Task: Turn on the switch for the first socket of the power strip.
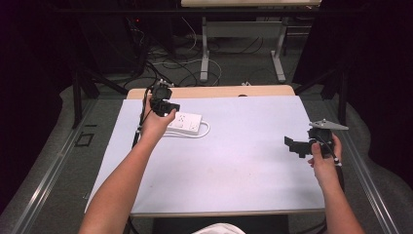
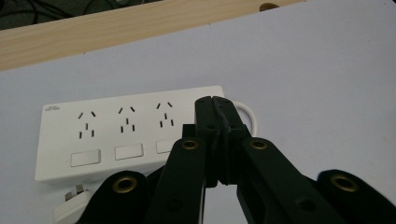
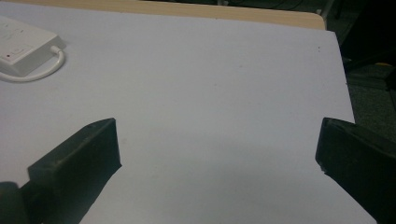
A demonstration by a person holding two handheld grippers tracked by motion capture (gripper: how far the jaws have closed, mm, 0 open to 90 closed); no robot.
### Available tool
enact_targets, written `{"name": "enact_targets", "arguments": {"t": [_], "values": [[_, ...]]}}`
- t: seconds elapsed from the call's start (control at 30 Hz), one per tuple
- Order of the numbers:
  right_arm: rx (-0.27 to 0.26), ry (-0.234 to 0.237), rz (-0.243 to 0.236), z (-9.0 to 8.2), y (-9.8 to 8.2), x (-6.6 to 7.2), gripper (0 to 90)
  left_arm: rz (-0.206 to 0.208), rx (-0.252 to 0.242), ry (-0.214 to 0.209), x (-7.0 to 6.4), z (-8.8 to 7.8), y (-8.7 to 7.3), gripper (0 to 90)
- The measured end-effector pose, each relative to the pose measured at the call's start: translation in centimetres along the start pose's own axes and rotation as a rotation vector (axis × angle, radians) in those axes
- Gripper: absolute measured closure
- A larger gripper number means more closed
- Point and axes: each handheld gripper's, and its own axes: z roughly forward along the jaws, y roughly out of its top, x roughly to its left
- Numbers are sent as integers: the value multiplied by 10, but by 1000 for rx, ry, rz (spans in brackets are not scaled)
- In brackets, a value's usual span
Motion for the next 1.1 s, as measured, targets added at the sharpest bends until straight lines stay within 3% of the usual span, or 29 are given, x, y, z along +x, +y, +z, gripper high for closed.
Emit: {"name": "enact_targets", "arguments": {"t": [0.37,1.1], "values": [[-1,1,7,0,0,-2,0,-22,64,33,-1,21,13,898],[8,0,7,2,-2,-3,0,-68,200,96,9,66,9,898]]}}
